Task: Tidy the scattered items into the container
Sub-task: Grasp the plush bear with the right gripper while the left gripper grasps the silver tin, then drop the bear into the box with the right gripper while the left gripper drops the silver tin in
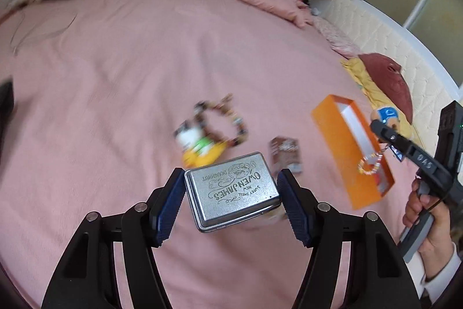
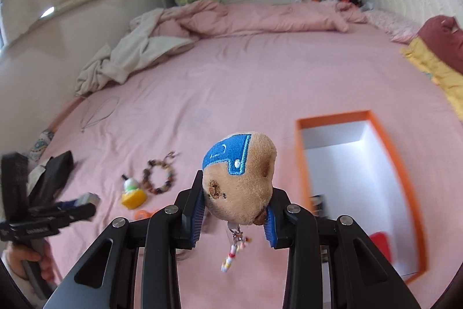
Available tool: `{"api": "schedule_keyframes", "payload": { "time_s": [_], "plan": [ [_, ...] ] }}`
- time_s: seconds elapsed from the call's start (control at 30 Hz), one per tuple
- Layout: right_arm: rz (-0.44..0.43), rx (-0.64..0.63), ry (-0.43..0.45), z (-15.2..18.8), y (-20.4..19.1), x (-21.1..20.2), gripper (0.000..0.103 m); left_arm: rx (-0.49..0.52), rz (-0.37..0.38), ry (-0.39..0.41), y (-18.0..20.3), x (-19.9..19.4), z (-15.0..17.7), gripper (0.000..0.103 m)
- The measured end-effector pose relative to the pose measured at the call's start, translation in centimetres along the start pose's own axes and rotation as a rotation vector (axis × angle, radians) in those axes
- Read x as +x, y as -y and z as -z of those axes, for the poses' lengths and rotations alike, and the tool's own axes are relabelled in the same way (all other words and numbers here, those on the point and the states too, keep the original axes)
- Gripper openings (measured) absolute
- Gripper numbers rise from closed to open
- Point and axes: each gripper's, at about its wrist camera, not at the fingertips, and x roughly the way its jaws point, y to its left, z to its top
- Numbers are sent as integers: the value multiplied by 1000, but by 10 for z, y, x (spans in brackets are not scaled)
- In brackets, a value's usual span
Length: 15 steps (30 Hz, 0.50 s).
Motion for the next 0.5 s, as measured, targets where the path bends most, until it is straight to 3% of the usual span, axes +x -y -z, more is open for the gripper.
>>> {"api": "schedule_keyframes", "payload": {
  "time_s": [0.23,0.37,0.5],
  "plan": [
    [37,236,53,-7,75,-43,33,54,184,2,129,30,-58,66],
    [68,321,63,-3,96,-55,33,66,240,-26,192,81,-64,66],
    [112,395,84,1,117,-69,33,62,227,-38,215,116,-55,66]
  ]
}}
